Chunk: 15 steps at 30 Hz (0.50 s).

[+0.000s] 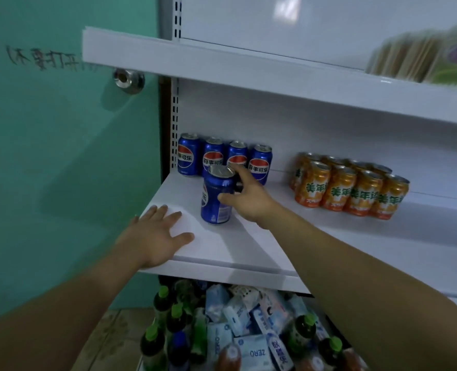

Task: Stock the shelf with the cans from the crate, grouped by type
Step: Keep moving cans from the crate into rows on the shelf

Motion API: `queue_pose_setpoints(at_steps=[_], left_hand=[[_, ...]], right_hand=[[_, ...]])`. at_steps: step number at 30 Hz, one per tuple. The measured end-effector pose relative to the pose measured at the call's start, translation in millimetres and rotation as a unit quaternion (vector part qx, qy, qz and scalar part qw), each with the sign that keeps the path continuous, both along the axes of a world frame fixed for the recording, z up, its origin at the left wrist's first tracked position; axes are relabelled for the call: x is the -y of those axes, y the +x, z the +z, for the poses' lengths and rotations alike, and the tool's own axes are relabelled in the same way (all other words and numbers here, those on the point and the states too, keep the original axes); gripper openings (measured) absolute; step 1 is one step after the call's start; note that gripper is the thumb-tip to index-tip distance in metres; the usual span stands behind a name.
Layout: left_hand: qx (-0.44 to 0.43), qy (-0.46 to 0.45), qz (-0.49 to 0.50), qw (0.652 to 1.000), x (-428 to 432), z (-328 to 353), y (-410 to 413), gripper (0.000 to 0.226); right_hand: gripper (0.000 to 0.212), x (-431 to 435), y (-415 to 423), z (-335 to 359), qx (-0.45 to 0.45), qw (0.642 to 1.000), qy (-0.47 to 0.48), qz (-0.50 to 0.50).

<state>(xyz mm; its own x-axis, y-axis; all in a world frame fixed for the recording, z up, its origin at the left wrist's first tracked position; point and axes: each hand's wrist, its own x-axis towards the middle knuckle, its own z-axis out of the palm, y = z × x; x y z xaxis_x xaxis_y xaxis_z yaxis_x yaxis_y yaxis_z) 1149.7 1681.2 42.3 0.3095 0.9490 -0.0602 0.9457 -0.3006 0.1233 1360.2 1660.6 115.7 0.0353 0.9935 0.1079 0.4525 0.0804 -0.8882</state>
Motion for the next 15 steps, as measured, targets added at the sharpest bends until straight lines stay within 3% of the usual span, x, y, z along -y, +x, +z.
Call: queue_pose_setpoints(at_steps=[6,11,15], left_hand=[[0.011,-0.007,0.003,1.0,0.3,2.0,0.0,0.08],[0.013,-0.01,0.002,1.0,3.2,4.3,-0.9,0.079],[0.016,-0.015,0.003,1.0,4.0,5.7,-2.1,0.079]], right_hand=[[0.074,-27.6,-14.0,-3.4,0.11,0.993,0.05,-0.005],[0.068,-49.4,-25.6,-4.6,0.086,0.994,0.063,0.02],[0.068,-66.7,-33.3,-5.9,0.13,0.99,0.061,0.0]])
